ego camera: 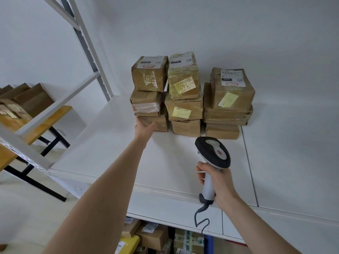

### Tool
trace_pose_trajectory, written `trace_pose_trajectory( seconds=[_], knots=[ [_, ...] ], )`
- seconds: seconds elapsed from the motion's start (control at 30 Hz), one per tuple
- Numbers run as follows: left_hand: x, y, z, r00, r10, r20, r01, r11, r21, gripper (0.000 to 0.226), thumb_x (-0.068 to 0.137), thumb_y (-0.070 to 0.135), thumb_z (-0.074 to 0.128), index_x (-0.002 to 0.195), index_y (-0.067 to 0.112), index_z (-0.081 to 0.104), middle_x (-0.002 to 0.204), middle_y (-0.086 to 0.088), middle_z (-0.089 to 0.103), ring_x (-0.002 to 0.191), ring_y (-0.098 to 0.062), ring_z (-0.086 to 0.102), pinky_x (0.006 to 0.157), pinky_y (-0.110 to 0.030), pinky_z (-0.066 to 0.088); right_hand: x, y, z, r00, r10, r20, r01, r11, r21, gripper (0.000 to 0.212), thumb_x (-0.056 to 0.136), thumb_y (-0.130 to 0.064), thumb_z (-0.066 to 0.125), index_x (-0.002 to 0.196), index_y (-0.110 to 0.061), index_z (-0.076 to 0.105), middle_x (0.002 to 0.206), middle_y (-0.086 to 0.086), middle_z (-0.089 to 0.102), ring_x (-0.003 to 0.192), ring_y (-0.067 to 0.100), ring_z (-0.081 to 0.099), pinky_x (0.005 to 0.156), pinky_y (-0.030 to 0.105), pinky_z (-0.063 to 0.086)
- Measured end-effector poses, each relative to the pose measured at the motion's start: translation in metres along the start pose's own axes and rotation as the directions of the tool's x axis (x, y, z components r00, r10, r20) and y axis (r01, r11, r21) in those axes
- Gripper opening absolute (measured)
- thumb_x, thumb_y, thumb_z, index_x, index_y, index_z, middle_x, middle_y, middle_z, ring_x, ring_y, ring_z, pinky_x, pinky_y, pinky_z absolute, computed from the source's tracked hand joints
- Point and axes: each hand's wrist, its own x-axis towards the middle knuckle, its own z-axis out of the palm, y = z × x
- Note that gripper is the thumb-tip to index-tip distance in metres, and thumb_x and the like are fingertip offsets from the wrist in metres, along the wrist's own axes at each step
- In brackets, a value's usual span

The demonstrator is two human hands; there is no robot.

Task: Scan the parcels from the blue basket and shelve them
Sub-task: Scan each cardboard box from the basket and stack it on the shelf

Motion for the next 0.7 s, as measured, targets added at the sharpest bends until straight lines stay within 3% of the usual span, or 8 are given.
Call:
trace_pose_trajectory(
  seconds=[0.17, 0.4, 0.57, 0.7],
  knots=[
    [-0.014, 0.002, -0.004, 0.999, -0.031, 0.01, 0.031, 0.999, 0.043, 0.093, 0.074, 0.044, 0.071, 0.149, 0.028, 0.019, 0.148, -0.004, 0.035, 0.133, -0.029, 0.039, 0.105, -0.047, 0.039, -0.012, -0.004, -0.003, 1.0, 0.005, 0.007, -0.005, 1.0, 0.003, 0.006, 0.079, -0.004, 0.072, 0.075, -0.002, 0.068, 0.072, 0.012, 0.067, 0.064, 0.021, 0.06, 0.065, 0.031, 0.051],
    [-0.06, 0.013, -0.003, 0.999, 0.031, 0.017, -0.033, 0.996, 0.087, 0.081, 0.075, 0.038, 0.07, 0.144, 0.027, 0.03, 0.136, -0.004, 0.046, 0.123, -0.027, 0.046, 0.095, -0.038, 0.041, -0.032, -0.011, -0.018, 1.0, -0.012, 0.022, 0.013, 0.999, -0.035, 0.007, 0.081, -0.006, 0.07, 0.087, -0.003, 0.068, 0.077, 0.009, 0.069, 0.063, 0.017, 0.061, 0.062, 0.025, 0.05],
    [-0.108, 0.021, 0.001, 0.999, 0.012, 0.034, -0.022, 0.959, 0.284, 0.079, 0.09, 0.032, 0.061, 0.152, 0.016, 0.016, 0.151, -0.009, 0.026, 0.134, -0.03, 0.036, 0.102, -0.039, 0.036, -0.053, -0.017, -0.026, 0.997, -0.033, 0.064, 0.038, 0.997, -0.07, 0.007, 0.082, -0.003, 0.068, 0.077, -0.006, 0.067, 0.067, 0.008, 0.066, 0.047, 0.014, 0.053, 0.052, 0.022, 0.045],
    [-0.147, 0.015, 0.001, 0.998, 0.043, 0.041, -0.054, 0.951, 0.305, 0.071, 0.09, 0.031, 0.061, 0.149, 0.015, 0.026, 0.15, -0.008, 0.031, 0.131, -0.025, 0.042, 0.1, -0.038, 0.041, -0.068, -0.008, -0.031, 0.995, 0.024, 0.092, -0.006, 0.982, -0.191, 0.008, 0.081, -0.003, 0.069, 0.073, -0.003, 0.066, 0.059, 0.009, 0.063, 0.042, 0.013, 0.049, 0.047, 0.023, 0.042]
  ],
)
